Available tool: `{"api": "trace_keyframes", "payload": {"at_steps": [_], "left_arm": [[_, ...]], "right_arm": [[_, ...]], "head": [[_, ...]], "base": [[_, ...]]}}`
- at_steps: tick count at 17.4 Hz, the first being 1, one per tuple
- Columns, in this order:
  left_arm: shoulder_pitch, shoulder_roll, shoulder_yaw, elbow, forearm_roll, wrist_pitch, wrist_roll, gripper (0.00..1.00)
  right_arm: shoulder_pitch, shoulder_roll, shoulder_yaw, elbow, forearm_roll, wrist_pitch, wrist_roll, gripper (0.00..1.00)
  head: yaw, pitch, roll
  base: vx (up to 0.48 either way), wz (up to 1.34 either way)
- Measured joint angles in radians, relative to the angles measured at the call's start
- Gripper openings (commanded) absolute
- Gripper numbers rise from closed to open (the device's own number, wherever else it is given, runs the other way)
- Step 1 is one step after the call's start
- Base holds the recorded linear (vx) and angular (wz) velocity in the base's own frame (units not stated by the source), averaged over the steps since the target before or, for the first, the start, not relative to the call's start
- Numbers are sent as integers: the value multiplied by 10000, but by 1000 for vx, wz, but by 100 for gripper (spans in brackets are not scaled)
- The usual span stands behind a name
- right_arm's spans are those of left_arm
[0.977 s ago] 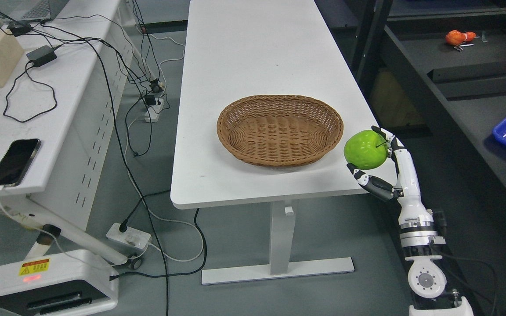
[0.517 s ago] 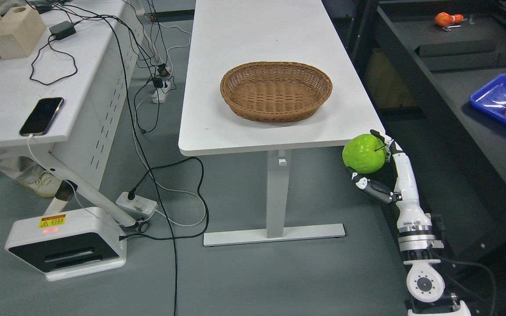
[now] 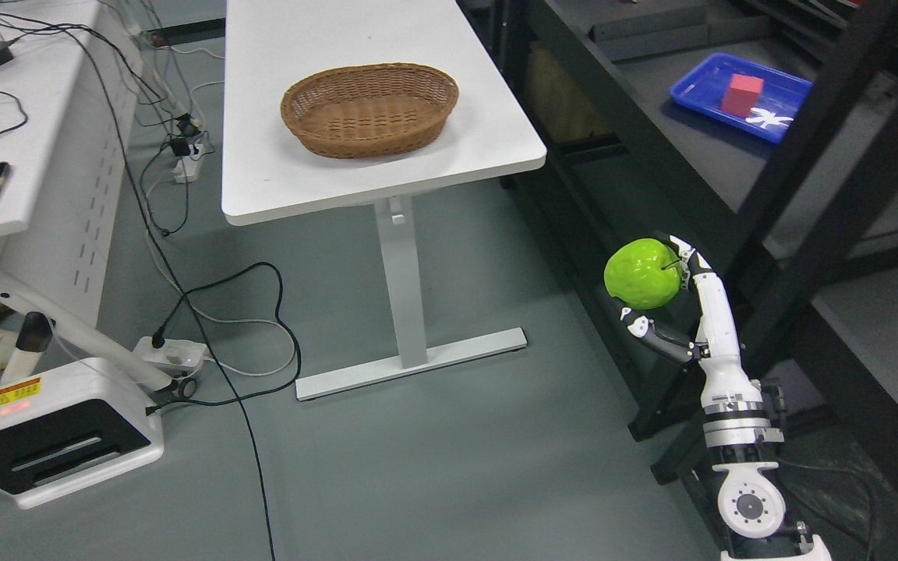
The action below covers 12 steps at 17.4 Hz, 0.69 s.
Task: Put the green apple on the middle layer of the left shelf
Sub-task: 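Hold the green apple in the right hand while the robot turns to the shelf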
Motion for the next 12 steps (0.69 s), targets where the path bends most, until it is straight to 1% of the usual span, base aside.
{"api": "trace_keyframes", "payload": {"at_steps": [2, 6, 12], "left_arm": [[0, 0, 0, 0, 0, 0, 0, 100], [0, 0, 0, 0, 0, 0, 0, 100], [-3, 0, 0, -2, 0, 0, 0, 100]], "right_arm": [[0, 5, 21, -4, 0, 0, 0, 0], [2, 13, 49, -9, -1, 0, 0, 0], [2, 17, 70, -14, -1, 0, -14, 0]], "head": [[0, 0, 0], [0, 0, 0], [0, 0, 0]], "base": [[-302, -564], [-214, -753], [-69, -913]]}}
